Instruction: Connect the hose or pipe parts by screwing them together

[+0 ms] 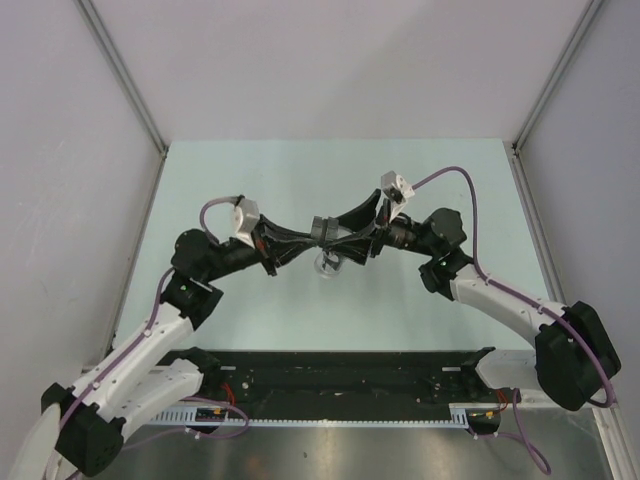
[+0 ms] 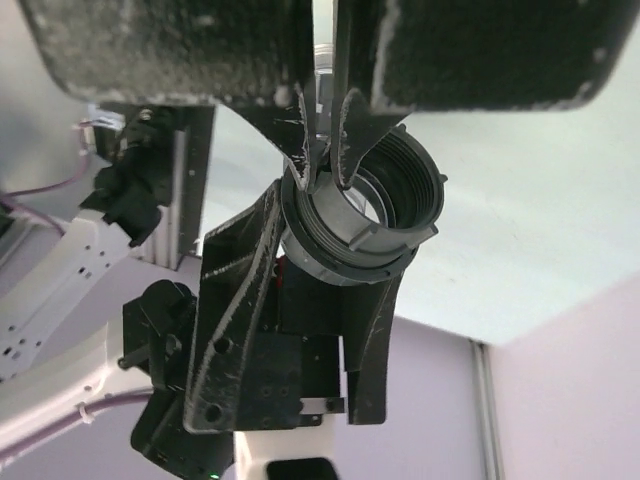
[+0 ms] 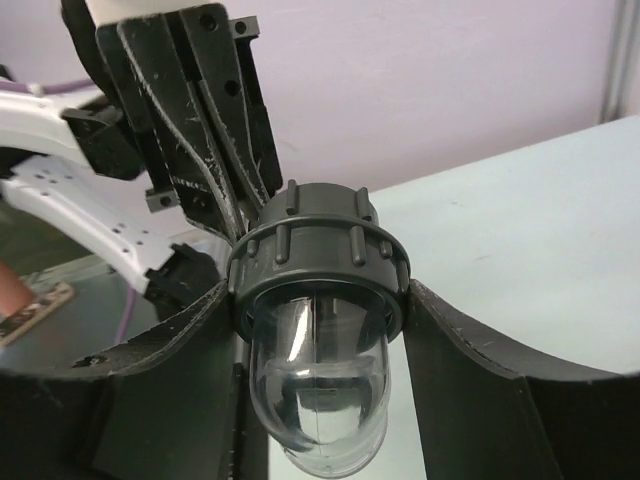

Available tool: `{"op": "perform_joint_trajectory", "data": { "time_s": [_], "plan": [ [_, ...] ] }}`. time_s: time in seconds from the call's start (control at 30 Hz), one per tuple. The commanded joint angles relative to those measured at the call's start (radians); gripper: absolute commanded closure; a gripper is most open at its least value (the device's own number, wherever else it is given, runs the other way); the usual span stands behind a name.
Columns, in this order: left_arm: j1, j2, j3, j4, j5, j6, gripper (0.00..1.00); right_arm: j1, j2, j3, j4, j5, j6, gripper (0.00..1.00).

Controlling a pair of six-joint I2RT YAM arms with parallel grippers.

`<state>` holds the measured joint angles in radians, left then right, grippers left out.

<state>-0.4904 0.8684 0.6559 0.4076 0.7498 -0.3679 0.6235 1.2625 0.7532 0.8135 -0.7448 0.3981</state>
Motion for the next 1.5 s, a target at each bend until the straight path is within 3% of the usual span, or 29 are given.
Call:
{"op": "perform_joint_trajectory", "data": {
  "time_s": [0.0, 0.27, 0.47, 0.57, 0.6, 0.67, 0.7, 0.77, 0.83, 0.97, 1.03, 1.17, 1.33, 1.37, 1.43, 1.47],
  "plan": [
    [-0.125, -0.017, -0.035, -0.032, -0.007, 0.334, 1.00, -0.025, -0.002, 0.040, 0.214, -0.005, 0.211, 1.00],
    [-0.151, 0.017, -0.052, -0.032, 0.022, 0.598, 1.00, -0.102, 0.046, 0.043, 0.410, -0.094, 0.560, 1.00],
    [-0.192, 0.075, -0.038, -0.033, -0.021, 0.791, 0.99, -0.105, 0.090, 0.041, 0.486, -0.134, 0.674, 1.00],
    [-0.221, 0.095, -0.024, -0.032, -0.125, 0.854, 0.99, -0.091, 0.109, 0.041, 0.486, -0.151, 0.677, 1.00],
    [-0.224, 0.096, -0.024, -0.032, -0.145, 0.866, 0.96, -0.091, 0.112, 0.041, 0.484, -0.153, 0.673, 1.00],
    [-0.226, 0.083, -0.024, -0.032, -0.217, 0.856, 0.74, -0.099, 0.103, 0.040, 0.463, -0.159, 0.654, 1.00],
    [-0.224, 0.069, -0.030, -0.032, -0.240, 0.841, 0.58, -0.105, 0.098, 0.040, 0.449, -0.159, 0.631, 1.00],
    [-0.224, 0.015, -0.061, -0.032, -0.302, 0.828, 0.48, -0.134, 0.080, 0.040, 0.415, -0.162, 0.610, 1.00],
    [-0.224, -0.025, -0.093, -0.032, -0.343, 0.796, 0.31, -0.168, 0.065, 0.040, 0.395, -0.168, 0.590, 1.00],
    [-0.223, -0.139, -0.122, -0.039, -0.479, 0.640, 0.18, -0.223, 0.055, 0.040, 0.389, -0.182, 0.568, 1.00],
    [-0.220, -0.167, -0.110, -0.079, -0.572, 0.476, 0.10, -0.238, 0.049, 0.040, 0.368, -0.185, 0.518, 1.00],
    [-0.168, -0.125, 0.054, -0.363, -0.569, 0.215, 0.06, -0.242, 0.008, 0.040, 0.310, -0.183, 0.336, 1.00],
    [0.047, 0.016, 0.175, -0.429, -0.167, -0.233, 0.10, -0.206, -0.052, 0.040, 0.185, -0.165, 0.000, 1.00],
    [0.076, 0.036, 0.186, -0.428, -0.115, -0.355, 0.10, -0.193, -0.064, 0.040, 0.156, -0.156, -0.156, 1.00],
    [0.128, 0.081, 0.203, -0.411, 0.024, -0.457, 0.10, -0.128, -0.113, 0.038, 0.021, -0.095, -0.323, 1.00],
    [0.133, 0.086, 0.199, -0.323, 0.057, -0.556, 0.10, -0.099, -0.133, 0.040, -0.026, -0.070, -0.472, 1.00]
  ]
}}
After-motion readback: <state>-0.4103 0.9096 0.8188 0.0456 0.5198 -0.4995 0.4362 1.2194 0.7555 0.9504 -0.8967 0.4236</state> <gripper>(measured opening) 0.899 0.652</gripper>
